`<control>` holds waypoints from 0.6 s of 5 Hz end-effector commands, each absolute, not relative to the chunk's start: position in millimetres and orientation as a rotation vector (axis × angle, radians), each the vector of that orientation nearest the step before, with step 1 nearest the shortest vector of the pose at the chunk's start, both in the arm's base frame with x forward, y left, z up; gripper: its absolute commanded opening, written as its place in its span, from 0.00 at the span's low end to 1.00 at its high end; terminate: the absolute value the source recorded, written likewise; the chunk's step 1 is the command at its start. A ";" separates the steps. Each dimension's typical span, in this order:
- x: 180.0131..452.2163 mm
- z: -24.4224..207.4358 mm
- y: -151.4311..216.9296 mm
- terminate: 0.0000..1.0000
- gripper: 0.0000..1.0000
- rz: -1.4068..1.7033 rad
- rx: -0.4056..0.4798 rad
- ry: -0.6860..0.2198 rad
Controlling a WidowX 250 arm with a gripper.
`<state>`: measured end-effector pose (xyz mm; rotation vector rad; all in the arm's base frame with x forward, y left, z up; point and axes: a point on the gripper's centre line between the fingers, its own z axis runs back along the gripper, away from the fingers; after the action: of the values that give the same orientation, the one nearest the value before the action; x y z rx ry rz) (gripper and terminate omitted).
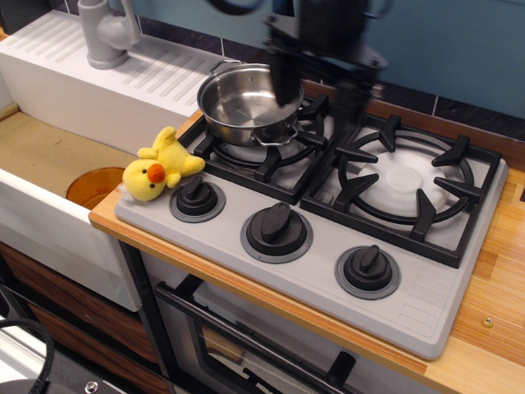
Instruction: Put stuffedduck in pan
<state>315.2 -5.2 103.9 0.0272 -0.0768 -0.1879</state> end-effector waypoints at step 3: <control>292.6 120.3 62.4 0.00 1.00 -0.177 0.117 -0.181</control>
<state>287.6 61.9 100.2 0.0962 -0.1230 -0.1696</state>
